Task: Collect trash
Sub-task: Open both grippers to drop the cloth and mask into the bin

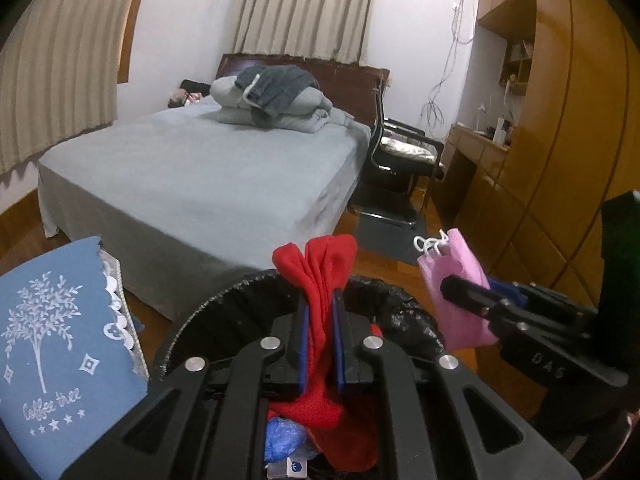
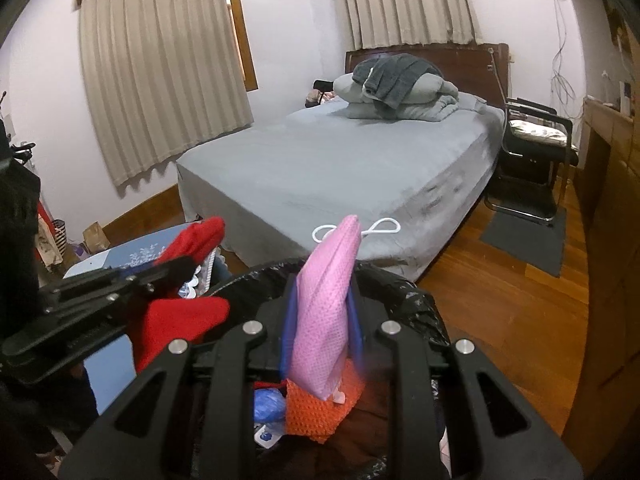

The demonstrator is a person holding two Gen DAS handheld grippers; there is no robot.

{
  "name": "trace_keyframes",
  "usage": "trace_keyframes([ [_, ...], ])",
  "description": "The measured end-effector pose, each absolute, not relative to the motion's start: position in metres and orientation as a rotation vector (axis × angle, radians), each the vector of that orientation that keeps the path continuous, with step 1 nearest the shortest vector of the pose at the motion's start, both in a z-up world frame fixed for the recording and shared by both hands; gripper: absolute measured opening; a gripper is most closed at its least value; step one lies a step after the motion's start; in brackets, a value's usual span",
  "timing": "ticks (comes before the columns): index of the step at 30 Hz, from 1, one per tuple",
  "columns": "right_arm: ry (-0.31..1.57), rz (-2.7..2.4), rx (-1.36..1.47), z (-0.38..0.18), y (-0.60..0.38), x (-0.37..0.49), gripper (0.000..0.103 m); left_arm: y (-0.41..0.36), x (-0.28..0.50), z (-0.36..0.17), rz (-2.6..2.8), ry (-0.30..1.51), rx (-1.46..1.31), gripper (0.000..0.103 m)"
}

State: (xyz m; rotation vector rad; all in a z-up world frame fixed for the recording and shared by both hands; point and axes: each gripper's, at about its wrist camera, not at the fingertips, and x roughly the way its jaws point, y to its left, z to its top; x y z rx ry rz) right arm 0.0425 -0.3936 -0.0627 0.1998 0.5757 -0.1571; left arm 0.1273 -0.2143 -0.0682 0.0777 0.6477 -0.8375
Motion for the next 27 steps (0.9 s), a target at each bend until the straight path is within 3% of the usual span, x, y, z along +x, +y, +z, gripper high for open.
trace_keyframes([
  [4, 0.590, -0.159, 0.203, -0.067, -0.396, 0.044, 0.026, -0.220, 0.134, -0.076, -0.849, 0.687, 0.089, 0.018],
  [6, 0.597, -0.164, 0.207, -0.068, -0.397, 0.045, 0.031, -0.217, 0.139, -0.080, -0.843, 0.712, 0.073, 0.037],
  [7, 0.600, -0.168, 0.208, -0.070, -0.397, 0.045, 0.034, -0.214, 0.140, -0.081, -0.836, 0.715, 0.067, 0.042],
  [9, 0.605, -0.177, 0.211, -0.072, -0.398, 0.046, 0.049, -0.207, 0.144, -0.082, -0.818, 0.720, 0.059, 0.051],
  [12, 0.609, -0.180, 0.213, -0.074, -0.398, 0.046, 0.062, -0.198, 0.148, -0.081, -0.792, 0.724, 0.050, 0.068],
  [17, 0.603, -0.194, 0.201, -0.072, -0.395, 0.046, 0.090, -0.179, 0.149, -0.073, -0.733, 0.700, 0.058, 0.084],
  [23, 0.601, -0.190, 0.212, -0.066, -0.391, 0.043, 0.093, -0.157, 0.145, -0.056, -0.646, 0.655, 0.065, 0.097],
  [27, 0.578, -0.182, 0.201, -0.057, -0.383, 0.038, 0.095, -0.140, 0.141, -0.047, -0.602, 0.641, 0.060, 0.097],
])
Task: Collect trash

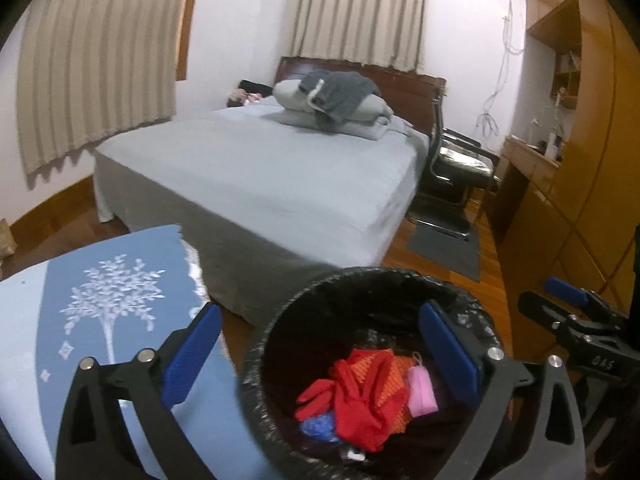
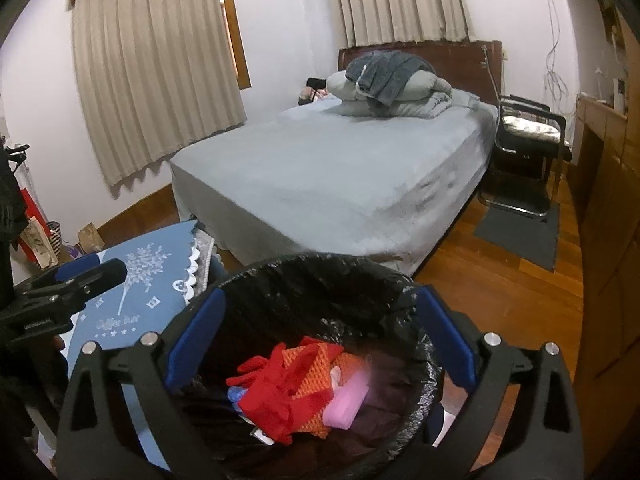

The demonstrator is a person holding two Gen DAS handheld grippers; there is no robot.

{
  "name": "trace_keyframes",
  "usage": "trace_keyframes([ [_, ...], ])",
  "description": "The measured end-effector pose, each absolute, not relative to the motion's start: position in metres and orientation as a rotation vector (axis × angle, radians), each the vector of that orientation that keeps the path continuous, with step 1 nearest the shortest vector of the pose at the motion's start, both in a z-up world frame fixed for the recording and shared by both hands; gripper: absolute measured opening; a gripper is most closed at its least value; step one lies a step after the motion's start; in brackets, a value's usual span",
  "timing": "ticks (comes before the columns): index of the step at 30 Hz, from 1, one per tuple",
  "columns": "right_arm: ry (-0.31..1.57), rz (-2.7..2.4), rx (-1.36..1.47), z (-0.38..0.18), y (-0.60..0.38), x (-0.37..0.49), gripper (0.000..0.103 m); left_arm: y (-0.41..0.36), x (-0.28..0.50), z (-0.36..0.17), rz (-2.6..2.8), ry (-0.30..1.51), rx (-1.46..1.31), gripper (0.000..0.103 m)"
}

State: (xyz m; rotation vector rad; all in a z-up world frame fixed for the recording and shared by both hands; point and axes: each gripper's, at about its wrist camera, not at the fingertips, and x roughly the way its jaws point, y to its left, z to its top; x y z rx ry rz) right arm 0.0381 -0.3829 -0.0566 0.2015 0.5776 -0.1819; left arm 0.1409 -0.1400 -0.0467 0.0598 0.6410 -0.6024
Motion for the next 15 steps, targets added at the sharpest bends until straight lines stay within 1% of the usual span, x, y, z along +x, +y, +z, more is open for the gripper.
trace_keyframes([
  [9, 0.536, -0.136, 0.183, -0.028, -0.356, 0.029, 0.098, -0.103, 0.121, -0.028, -0.522, 0.622, 0.053, 0.097],
  [15, 0.527, -0.104, 0.168, -0.013, -0.336, 0.020, 0.098, -0.087, 0.103, -0.017, -0.497, 0.598, 0.056, 0.097],
])
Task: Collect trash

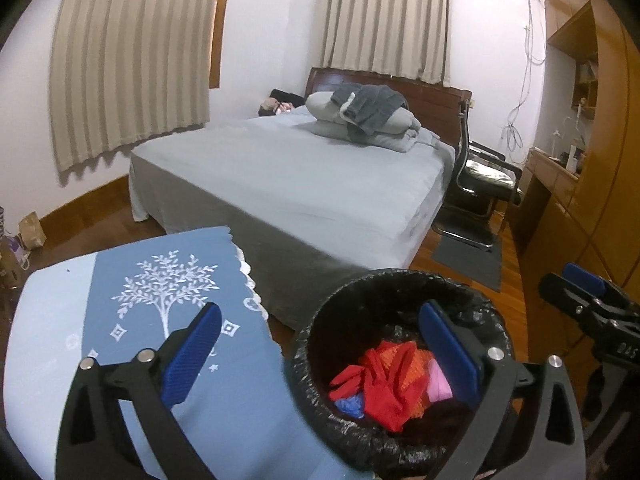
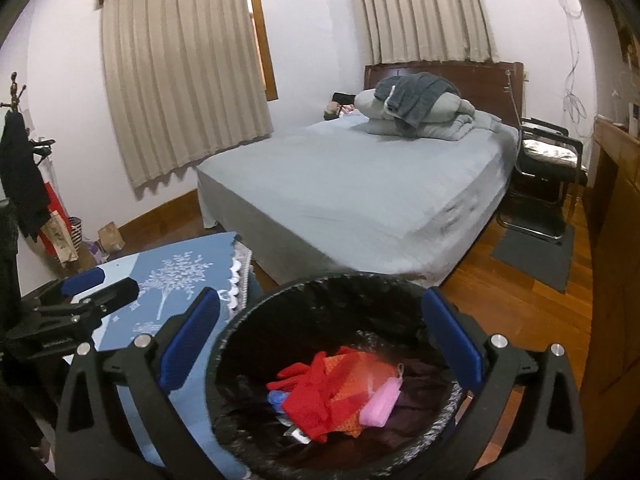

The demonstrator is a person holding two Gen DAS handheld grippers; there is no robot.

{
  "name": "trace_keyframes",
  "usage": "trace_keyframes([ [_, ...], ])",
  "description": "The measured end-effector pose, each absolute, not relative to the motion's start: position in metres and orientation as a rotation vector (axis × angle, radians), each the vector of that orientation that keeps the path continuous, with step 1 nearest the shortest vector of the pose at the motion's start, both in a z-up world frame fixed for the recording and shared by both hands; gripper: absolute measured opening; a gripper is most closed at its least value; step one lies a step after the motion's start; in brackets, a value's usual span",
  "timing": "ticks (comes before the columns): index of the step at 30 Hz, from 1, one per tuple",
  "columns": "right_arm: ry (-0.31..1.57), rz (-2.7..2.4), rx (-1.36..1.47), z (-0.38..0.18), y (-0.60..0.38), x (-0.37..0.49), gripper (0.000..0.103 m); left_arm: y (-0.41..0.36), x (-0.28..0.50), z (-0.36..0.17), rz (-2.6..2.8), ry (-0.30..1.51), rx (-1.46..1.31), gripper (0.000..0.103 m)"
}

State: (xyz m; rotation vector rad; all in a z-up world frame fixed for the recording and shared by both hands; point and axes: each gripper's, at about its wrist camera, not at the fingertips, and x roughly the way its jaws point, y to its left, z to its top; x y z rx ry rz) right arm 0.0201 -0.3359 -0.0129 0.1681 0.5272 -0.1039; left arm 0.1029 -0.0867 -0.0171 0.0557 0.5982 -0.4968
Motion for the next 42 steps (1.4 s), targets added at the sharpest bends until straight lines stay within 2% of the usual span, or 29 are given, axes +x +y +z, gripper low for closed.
trace_keyframes([
  [18, 0.519, -0.029, 0.103, 0.016, -0.290, 0.004, 0.098, -0.057, 0.058, 0.007, -0.445, 0.539, 0.063, 0.097],
  [42, 0.526, -0.014, 0.085, 0.016, -0.276, 0.002, 0.098, -0.047, 0.052, 0.012, -0.436, 0.537, 0.067, 0.097],
])
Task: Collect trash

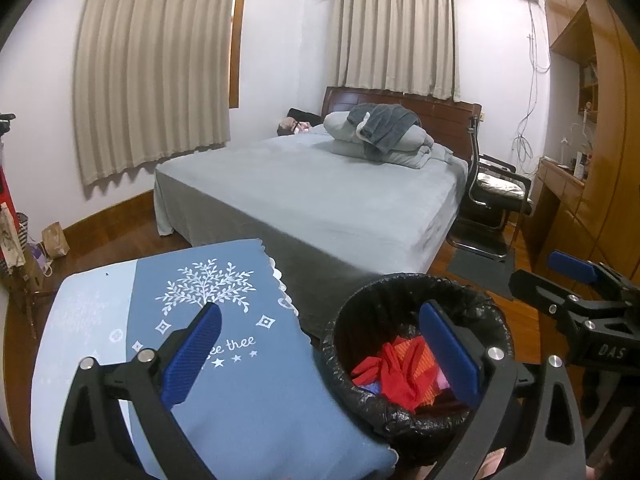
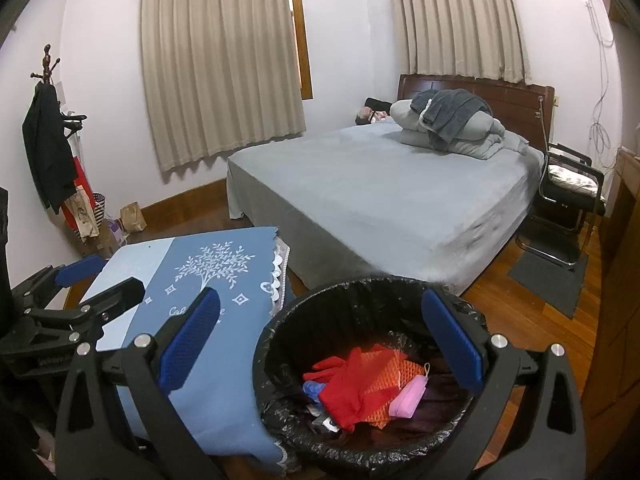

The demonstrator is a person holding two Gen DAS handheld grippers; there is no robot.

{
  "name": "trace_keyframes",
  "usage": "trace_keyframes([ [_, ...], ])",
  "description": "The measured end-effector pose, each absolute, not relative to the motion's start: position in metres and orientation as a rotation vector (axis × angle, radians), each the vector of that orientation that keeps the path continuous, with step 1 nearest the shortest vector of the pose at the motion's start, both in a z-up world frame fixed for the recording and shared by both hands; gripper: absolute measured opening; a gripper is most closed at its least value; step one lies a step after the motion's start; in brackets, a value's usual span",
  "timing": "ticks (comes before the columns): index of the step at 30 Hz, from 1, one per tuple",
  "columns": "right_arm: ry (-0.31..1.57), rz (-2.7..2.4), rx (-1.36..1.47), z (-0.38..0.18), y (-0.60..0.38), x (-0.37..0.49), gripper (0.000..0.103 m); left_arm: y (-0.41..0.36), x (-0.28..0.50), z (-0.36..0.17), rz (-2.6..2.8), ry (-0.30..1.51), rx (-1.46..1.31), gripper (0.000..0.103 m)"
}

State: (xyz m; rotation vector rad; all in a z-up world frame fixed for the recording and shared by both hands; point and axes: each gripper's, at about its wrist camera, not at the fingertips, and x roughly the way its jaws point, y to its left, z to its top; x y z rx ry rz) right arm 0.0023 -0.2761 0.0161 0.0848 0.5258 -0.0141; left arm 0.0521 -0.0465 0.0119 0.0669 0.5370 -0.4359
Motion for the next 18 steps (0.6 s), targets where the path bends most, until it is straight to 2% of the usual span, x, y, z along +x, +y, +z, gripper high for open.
trace_keyframes([
  [18, 0.524, -0.010, 0.082, 0.0153, -0.2728, 0.0024, 0.098, -0.0450, 0.0515, 0.0131, -0.434, 0.536, 0.068, 0.097],
])
